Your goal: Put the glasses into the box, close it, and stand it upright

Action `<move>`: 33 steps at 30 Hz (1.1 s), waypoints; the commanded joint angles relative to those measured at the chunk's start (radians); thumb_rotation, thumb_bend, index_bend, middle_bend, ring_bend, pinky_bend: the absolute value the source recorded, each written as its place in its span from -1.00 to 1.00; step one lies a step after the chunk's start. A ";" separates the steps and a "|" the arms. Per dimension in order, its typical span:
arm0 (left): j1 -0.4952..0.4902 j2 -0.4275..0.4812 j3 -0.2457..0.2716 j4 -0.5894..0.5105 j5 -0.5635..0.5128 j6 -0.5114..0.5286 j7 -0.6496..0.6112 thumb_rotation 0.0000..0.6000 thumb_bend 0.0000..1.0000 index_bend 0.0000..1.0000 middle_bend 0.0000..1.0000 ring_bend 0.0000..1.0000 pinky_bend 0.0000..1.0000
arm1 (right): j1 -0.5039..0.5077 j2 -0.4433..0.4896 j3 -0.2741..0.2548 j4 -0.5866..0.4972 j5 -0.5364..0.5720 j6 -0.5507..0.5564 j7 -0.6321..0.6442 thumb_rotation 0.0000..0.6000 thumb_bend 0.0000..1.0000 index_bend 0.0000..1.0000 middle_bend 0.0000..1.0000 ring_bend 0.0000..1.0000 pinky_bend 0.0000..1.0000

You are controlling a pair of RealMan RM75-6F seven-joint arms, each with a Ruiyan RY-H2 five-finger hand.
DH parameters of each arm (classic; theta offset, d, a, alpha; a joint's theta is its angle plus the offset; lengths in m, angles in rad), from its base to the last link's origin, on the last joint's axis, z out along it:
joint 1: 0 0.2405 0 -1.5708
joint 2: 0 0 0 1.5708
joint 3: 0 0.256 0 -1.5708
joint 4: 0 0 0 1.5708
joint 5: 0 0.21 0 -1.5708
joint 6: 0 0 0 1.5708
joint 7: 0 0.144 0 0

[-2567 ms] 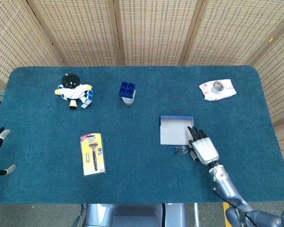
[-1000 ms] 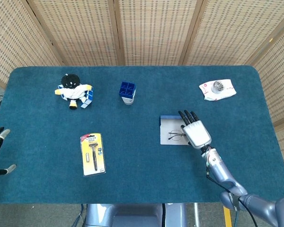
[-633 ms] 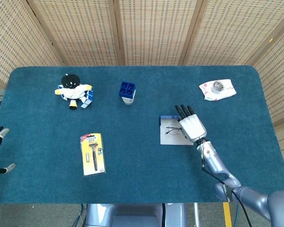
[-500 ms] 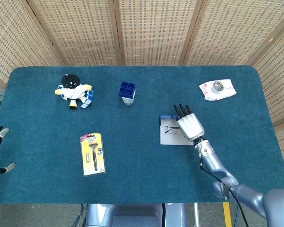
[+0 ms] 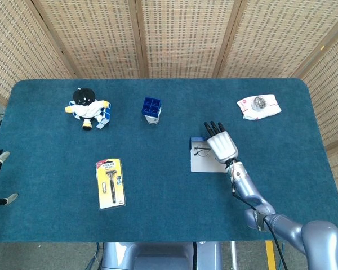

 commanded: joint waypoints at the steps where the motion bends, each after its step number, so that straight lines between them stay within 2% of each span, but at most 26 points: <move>1: 0.000 0.001 0.000 0.001 -0.001 -0.001 -0.002 1.00 -1.00 -1.00 -1.00 -1.00 -1.00 | 0.002 -0.005 0.001 0.006 0.004 0.001 -0.002 1.00 0.02 0.26 -0.88 -1.00 -0.74; 8: -0.001 0.002 0.000 0.000 0.000 -0.003 -0.004 1.00 -1.00 -1.00 -1.00 -1.00 -1.00 | 0.006 -0.013 0.003 0.025 0.022 -0.003 -0.007 1.00 0.02 0.26 -0.88 -1.00 -0.74; 11: 0.000 0.002 0.001 0.000 0.002 -0.002 -0.004 1.00 -1.00 -1.00 -1.00 -1.00 -1.00 | 0.005 -0.010 0.004 0.022 0.027 0.004 -0.009 1.00 -0.04 0.23 -0.88 -1.00 -0.74; 22: 0.003 0.003 0.002 0.000 0.008 0.004 -0.008 1.00 -1.00 -1.00 -1.00 -1.00 -1.00 | 0.000 -0.014 0.008 0.011 0.044 0.026 -0.010 1.00 -0.27 -0.29 -0.93 -1.00 -0.74; 33: 0.002 0.001 0.003 0.000 0.007 0.005 -0.003 1.00 -1.00 -1.00 -1.00 -1.00 -1.00 | -0.001 -0.026 0.010 0.022 0.049 0.051 -0.004 1.00 -0.30 -0.46 -1.00 -1.00 -0.74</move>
